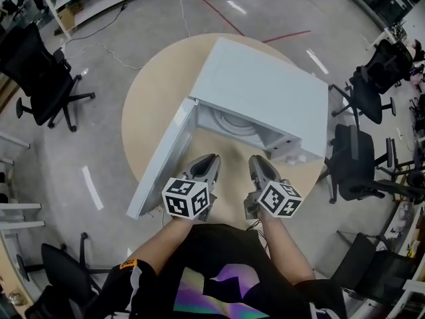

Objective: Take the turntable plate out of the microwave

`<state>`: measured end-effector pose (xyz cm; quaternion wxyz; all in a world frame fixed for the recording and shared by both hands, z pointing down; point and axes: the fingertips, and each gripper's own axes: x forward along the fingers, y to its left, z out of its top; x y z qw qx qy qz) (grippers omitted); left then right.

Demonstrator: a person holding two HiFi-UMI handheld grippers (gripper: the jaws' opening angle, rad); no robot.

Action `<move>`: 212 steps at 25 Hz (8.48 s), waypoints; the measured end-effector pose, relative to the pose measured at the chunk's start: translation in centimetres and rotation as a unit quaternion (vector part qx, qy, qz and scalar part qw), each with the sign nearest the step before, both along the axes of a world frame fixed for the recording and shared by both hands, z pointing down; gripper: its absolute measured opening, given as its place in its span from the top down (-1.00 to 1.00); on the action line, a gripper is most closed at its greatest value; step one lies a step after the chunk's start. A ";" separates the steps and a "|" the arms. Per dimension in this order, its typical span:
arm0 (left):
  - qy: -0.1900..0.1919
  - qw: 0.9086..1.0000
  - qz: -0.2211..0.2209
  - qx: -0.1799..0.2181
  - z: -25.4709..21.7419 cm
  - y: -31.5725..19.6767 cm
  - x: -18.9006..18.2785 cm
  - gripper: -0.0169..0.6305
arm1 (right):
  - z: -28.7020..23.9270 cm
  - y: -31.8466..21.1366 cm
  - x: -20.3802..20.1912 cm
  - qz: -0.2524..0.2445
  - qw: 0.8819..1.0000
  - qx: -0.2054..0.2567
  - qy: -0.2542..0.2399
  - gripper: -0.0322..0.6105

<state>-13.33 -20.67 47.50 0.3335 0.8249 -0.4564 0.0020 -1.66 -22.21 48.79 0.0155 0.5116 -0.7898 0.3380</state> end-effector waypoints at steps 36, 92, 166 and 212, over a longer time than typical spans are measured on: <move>0.132 0.964 -0.121 -0.198 13.5 -16.4 2.2 0.55 | 13.1 -12.3 3.5 0.147 0.968 -0.154 -0.133 0.68; 0.244 0.930 -0.180 -0.210 13.0 -17.0 2.4 0.55 | 10.3 -13.1 2.3 0.161 0.921 -0.143 -0.326 0.68; 0.297 0.920 -0.167 -0.192 11.3 -18.6 2.4 0.62 | 8.9 -15.0 1.2 0.126 0.895 -0.090 -0.419 0.72; 0.311 0.927 -0.180 -0.108 2.3 2.0 1.1 0.62 | 0.0 4.4 -0.3 0.017 0.915 -0.044 -0.400 0.69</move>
